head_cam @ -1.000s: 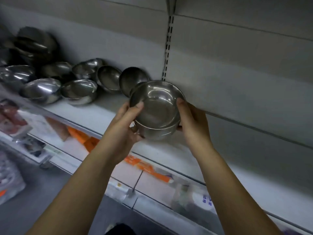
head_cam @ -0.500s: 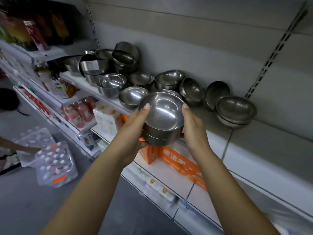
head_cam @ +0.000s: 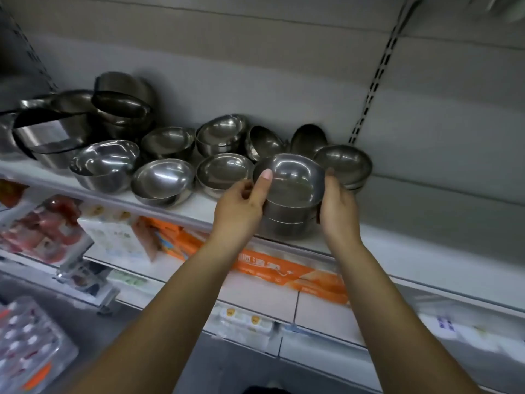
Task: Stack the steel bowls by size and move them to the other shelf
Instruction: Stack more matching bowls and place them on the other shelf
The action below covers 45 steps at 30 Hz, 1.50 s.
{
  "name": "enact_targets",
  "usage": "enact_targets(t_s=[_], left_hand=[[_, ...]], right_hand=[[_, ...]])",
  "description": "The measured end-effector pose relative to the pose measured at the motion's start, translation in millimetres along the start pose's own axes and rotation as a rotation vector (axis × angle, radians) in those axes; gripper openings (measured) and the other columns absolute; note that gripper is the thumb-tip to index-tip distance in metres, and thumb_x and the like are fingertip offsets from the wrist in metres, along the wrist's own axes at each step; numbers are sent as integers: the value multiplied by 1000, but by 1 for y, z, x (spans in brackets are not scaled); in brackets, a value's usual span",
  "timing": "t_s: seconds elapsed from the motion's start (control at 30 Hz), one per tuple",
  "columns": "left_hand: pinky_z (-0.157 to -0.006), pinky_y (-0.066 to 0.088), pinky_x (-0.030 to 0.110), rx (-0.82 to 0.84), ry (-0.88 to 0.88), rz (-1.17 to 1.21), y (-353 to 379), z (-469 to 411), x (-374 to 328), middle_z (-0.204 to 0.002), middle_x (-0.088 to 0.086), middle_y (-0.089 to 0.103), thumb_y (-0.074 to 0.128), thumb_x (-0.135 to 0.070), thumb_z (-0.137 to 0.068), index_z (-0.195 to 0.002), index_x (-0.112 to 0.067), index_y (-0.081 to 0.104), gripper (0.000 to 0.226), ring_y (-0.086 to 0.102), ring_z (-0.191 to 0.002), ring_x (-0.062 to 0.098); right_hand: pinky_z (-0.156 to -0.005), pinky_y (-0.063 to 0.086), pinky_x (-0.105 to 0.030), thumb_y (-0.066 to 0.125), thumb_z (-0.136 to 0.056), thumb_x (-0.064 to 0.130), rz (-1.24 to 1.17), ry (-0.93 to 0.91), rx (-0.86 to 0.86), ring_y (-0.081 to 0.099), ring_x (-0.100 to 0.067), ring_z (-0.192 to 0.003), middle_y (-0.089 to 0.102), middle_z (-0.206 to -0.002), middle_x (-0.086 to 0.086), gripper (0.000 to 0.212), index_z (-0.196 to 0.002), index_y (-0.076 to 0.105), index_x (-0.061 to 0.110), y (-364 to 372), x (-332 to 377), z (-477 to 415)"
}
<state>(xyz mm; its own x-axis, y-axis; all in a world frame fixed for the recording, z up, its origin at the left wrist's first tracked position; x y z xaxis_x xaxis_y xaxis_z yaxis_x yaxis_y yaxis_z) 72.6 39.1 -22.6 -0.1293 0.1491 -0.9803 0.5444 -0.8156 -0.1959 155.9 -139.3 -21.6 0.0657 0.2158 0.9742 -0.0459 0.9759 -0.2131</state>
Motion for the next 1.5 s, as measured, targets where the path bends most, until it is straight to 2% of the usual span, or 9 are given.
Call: enact_targets(t_s=[0.1, 0.23, 0.43, 0.53, 0.73, 1.0, 1.3, 1.4, 1.5], left_hand=[[-58, 43, 19, -31, 77, -115, 14, -7, -3, -54, -12, 59, 54, -64, -97, -69, -22, 60, 51, 56, -54, 1], [-52, 38, 10, -33, 132, -140, 19, -14, -3, -51, -17, 58, 52, -60, -99, -70, -21, 63, 50, 56, -53, -3], [-56, 40, 6, -105, 264, -171, 3, -16, -6, -54, -19, 62, 57, -55, -99, -70, -31, 65, 39, 62, -60, -6], [-61, 41, 7, -119, 355, -204, -10, -18, -10, -63, -17, 66, 60, -48, -101, -79, -25, 73, 34, 65, -65, -5], [-82, 56, 31, -125, 509, -277, -58, -34, -18, -92, -5, 75, 71, -34, -96, -98, -19, 79, 18, 69, -88, 11], [-89, 42, 22, -195, 592, -509, -190, -74, -7, -104, 1, 74, 68, -38, -86, -105, -13, 79, 34, 64, -108, 24], [-88, 46, 34, -348, 585, -588, -356, -118, 24, -100, 4, 70, 70, -36, -88, -94, -11, 74, 26, 59, -104, 26], [-88, 44, 35, -410, 560, -611, -401, -127, 34, -104, 4, 66, 76, -30, -91, -97, -13, 69, 19, 56, -107, 24], [-94, 37, 32, -424, 486, -627, -435, -139, 44, -115, 9, 61, 76, -31, -92, -109, -12, 67, 27, 51, -116, 27]], right_hand=[[-92, 52, -38, 33, -106, 60, 30, 11, -5, 67, -22, -100, 72, -93, 5, 53, -82, 69, 29, -10, -5, -15], [-72, 47, -27, 29, -105, 64, 23, 28, 25, 65, -9, -91, 70, -89, 10, 57, -86, 69, 29, -8, -8, -21], [-78, 44, -22, 40, -105, 56, 42, -142, -69, 62, -6, -93, 65, -96, 15, 34, -109, 62, 30, -8, -1, -7], [-87, 48, -31, 45, -95, 59, 199, -343, -172, 62, -24, -106, 67, -112, -3, 53, -118, 63, 15, -6, 15, 7], [-101, 44, -35, 57, -92, 43, 480, -706, -317, 54, -32, -123, 61, -127, -16, 56, -128, 62, 1, 26, 59, 43], [-110, 46, -42, 57, -93, 39, 523, -818, -68, 51, -27, -133, 60, -136, -9, 49, -127, 65, 5, 160, 77, 70], [-107, 39, -26, 62, -95, 38, 513, -701, 97, 48, -18, -130, 61, -134, -3, 43, -128, 66, 11, 321, 86, 76], [-105, 41, -28, 68, -96, 32, 488, -717, 136, 49, -17, -126, 61, -131, -2, 38, -129, 66, 13, 363, 96, 80], [-105, 32, -16, 72, -95, 31, 466, -733, 214, 46, -17, -129, 59, -135, -2, 42, -134, 66, 15, 400, 109, 81]])
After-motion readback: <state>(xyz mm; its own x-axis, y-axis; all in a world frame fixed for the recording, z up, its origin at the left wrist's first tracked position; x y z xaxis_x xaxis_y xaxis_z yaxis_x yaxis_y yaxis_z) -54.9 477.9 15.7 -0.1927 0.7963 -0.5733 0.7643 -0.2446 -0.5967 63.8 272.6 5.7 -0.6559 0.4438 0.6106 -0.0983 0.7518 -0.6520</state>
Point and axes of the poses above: each hand's wrist, its own z-axis away from the middle knuckle, its own y-axis out of the palm, x = y × z, the point moved 7 cm from there along -z, towards the middle knuckle
